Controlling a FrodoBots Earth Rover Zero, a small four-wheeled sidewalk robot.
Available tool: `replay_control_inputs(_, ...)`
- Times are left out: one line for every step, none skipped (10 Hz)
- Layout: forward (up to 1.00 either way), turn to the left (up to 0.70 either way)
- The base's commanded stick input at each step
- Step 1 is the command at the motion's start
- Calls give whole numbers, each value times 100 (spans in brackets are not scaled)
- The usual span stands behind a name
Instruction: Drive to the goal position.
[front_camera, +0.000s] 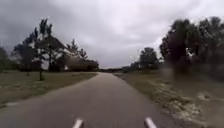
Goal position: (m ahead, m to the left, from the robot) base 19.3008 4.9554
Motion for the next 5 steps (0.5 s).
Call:
replay_control_inputs(84,3)
replay_control_inputs(84,3)
replay_control_inputs(84,3)
replay_control_inputs(84,3)
replay_control_inputs(84,3)
